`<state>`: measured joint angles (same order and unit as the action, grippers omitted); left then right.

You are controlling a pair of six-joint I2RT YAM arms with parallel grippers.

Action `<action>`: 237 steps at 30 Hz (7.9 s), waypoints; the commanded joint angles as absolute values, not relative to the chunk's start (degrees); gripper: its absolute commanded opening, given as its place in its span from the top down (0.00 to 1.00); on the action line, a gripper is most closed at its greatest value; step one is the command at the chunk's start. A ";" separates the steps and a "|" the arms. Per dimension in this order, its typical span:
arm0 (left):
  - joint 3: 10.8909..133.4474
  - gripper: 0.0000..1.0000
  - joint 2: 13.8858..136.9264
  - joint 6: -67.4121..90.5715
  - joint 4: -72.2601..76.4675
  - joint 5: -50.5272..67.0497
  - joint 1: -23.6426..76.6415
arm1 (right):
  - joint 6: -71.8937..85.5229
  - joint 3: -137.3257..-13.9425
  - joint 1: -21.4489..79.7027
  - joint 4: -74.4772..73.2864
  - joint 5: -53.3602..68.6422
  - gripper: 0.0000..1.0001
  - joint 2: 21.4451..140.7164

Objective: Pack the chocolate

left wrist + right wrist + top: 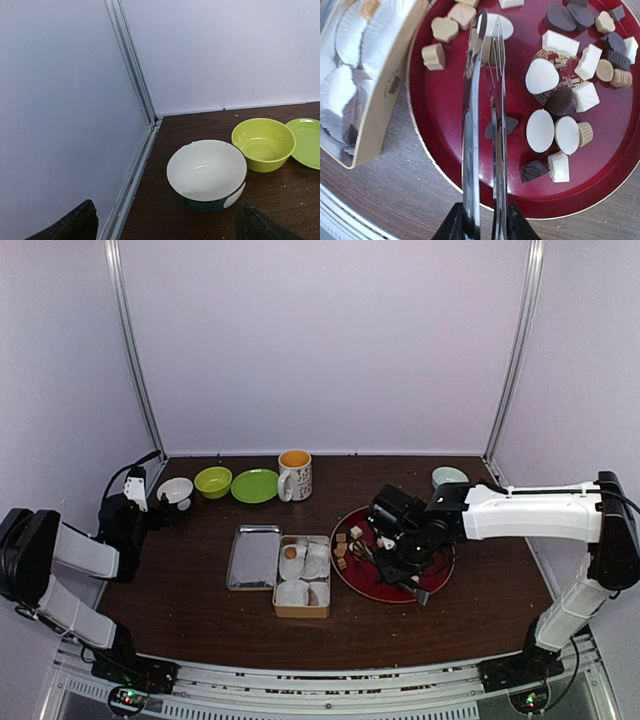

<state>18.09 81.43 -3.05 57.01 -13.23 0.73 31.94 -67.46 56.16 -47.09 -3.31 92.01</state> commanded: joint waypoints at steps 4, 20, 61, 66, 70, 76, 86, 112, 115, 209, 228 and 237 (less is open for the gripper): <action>17.84 0.02 81.75 -2.44 60.40 -12.86 0.36 | 31.20 -70.46 56.44 -43.97 -1.41 0.74 87.14; 17.90 0.02 81.83 -2.46 60.46 -12.92 0.36 | 28.31 -75.16 58.17 -38.96 6.52 0.73 92.41; 17.84 0.02 81.82 -2.44 60.38 -12.89 0.40 | 29.51 -74.02 58.25 -43.97 -1.47 0.65 89.20; 17.89 0.02 81.77 -2.44 60.49 -12.89 0.40 | 30.28 -70.37 58.21 -47.43 -2.97 0.65 84.70; 17.84 0.02 81.75 -2.46 60.44 -12.92 0.43 | 31.26 -66.72 58.20 -49.46 -4.70 0.64 82.01; 17.86 0.02 81.71 -2.46 60.46 -12.88 0.43 | 33.06 -63.24 57.97 -48.28 -5.97 0.63 81.88; 17.86 0.02 81.82 -2.46 60.45 -12.90 0.37 | 33.26 -64.11 57.59 -45.33 -6.31 0.59 88.32; 17.92 0.02 81.77 -2.46 60.41 -12.84 0.38 | 31.58 -72.29 56.42 -48.00 -12.19 0.51 98.19; 17.84 0.02 81.80 -2.46 60.39 -12.84 0.39 | 31.28 -72.74 56.12 -47.90 -12.05 0.52 98.66; 17.88 0.02 81.77 -2.46 60.46 -12.92 0.42 | 28.28 -72.72 64.33 -54.46 -7.47 0.57 87.67; 17.88 0.02 81.77 -2.45 60.46 -12.91 0.37 | 27.98 -72.94 62.55 -52.87 -8.32 0.62 94.90; 17.88 0.02 81.82 -2.46 60.44 -12.87 0.44 | 27.09 -74.60 62.22 -52.68 -8.15 0.62 96.77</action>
<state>18.09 81.43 -3.05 57.01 -13.21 0.73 27.35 -72.64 62.59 -53.17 -6.74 95.90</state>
